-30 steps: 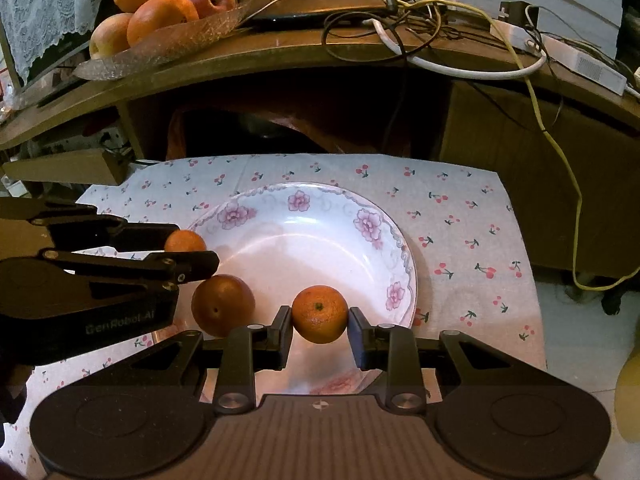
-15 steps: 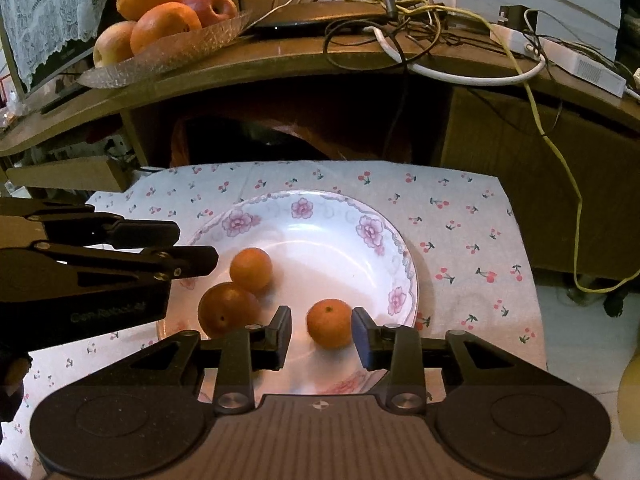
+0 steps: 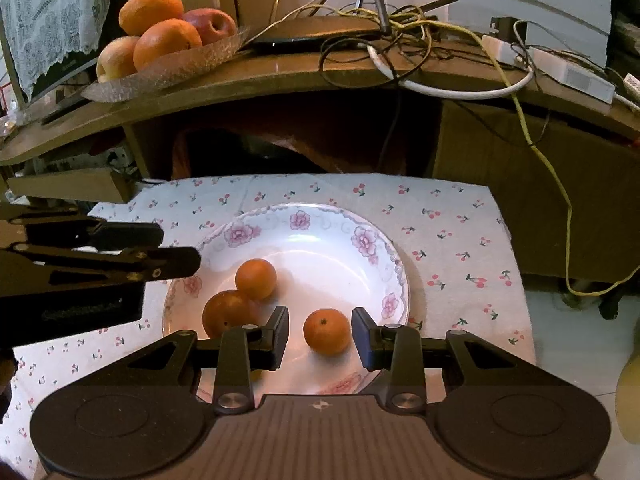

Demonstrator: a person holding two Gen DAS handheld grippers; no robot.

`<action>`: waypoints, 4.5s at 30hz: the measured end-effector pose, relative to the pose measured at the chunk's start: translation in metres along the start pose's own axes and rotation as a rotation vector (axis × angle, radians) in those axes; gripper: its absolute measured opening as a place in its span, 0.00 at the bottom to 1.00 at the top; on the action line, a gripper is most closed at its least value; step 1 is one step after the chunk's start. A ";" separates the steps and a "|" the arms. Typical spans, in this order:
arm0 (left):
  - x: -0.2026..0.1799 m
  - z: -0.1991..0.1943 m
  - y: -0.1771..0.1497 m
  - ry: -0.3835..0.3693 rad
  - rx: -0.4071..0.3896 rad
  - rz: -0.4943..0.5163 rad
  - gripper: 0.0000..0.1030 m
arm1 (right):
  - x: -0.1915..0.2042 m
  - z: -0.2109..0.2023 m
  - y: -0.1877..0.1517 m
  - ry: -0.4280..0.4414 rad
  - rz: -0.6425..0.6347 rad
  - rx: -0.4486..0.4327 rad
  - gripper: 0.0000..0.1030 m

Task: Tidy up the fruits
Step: 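Withdraw both grippers from the plate toward the remaining fruits, then grasp the large orange with the right gripper, then move the left gripper onto a red tomato while the right gripper holds the orange, then lift the tomato with the left gripper and carry both fruits over the plate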

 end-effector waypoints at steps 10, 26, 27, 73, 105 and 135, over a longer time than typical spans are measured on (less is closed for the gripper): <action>-0.001 -0.015 -0.010 0.013 0.000 0.020 0.42 | -0.007 -0.013 -0.002 -0.011 0.020 -0.021 0.36; -0.016 -0.047 -0.037 0.009 0.000 0.067 0.45 | -0.007 -0.044 -0.016 -0.017 0.028 -0.038 0.36; -0.015 -0.049 -0.039 0.009 0.000 0.066 0.45 | -0.006 -0.045 -0.017 -0.014 0.031 -0.037 0.36; 0.042 -0.078 -0.101 0.044 0.085 -0.008 0.45 | 0.124 -0.004 -0.088 0.197 -0.171 0.170 0.40; 0.005 -0.038 -0.131 0.015 0.171 0.135 0.37 | 0.082 -0.022 -0.099 0.154 -0.117 0.223 0.35; 0.003 -0.045 -0.141 0.011 0.196 0.147 0.37 | 0.081 -0.029 -0.108 0.163 -0.137 0.244 0.35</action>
Point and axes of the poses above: each gripper's, at about its wrist camera, not at the fingertips, and z roughly the way its jaws point, x to its left, y to its top, the point moved 9 cm from there along z, roughly the way its jaws point, and after that the axes turned 6 degrees about y, right-handed, at the moved point
